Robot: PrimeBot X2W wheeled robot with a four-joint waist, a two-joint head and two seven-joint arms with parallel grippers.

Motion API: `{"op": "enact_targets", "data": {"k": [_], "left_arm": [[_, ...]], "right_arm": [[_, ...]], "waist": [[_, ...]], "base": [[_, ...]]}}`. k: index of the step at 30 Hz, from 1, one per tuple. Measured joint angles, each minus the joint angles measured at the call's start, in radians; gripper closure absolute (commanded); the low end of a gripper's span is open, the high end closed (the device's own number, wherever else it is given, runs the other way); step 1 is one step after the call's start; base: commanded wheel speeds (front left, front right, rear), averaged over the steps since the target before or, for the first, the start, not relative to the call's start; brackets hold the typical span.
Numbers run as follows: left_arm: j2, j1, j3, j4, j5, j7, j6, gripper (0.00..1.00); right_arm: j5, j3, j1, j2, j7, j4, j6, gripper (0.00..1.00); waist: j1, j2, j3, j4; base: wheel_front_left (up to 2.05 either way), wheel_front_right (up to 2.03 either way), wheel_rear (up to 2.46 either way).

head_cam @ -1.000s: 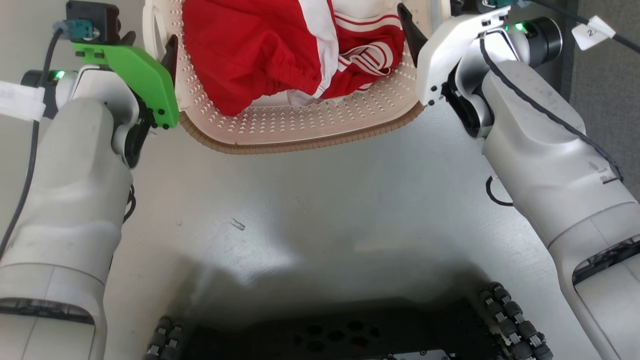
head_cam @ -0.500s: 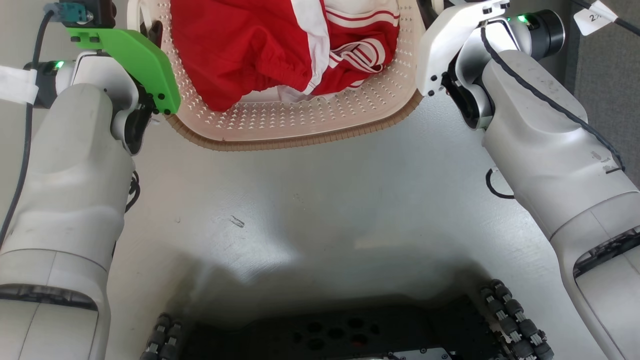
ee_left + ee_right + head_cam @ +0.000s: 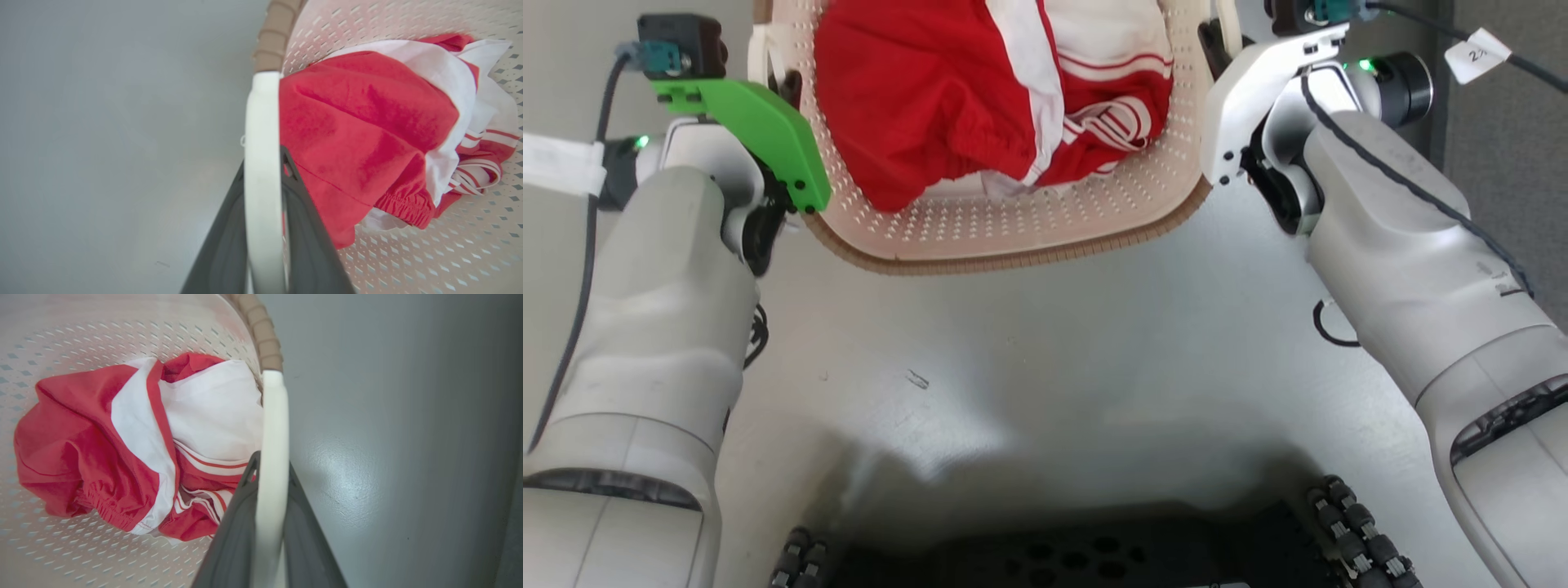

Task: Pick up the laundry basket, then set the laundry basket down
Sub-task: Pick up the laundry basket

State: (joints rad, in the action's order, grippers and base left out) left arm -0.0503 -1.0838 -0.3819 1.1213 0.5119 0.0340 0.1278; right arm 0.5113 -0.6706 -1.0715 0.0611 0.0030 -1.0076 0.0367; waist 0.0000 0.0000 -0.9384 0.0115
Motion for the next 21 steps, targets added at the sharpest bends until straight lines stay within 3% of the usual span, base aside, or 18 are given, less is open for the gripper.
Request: {"op": "enact_targets", "data": {"k": [21], "left_arm": [[0.037, 0.12, -0.007, 0.103, 0.045, -0.01, 0.006, 1.0]], "right_arm": [[0.094, -0.032, 0.131, -0.025, -0.02, -0.086, -0.019, 1.0]], "waist": [[0.0, 0.0, 0.188, 0.001]], "base": [[0.0, 0.0, 0.0]]}}
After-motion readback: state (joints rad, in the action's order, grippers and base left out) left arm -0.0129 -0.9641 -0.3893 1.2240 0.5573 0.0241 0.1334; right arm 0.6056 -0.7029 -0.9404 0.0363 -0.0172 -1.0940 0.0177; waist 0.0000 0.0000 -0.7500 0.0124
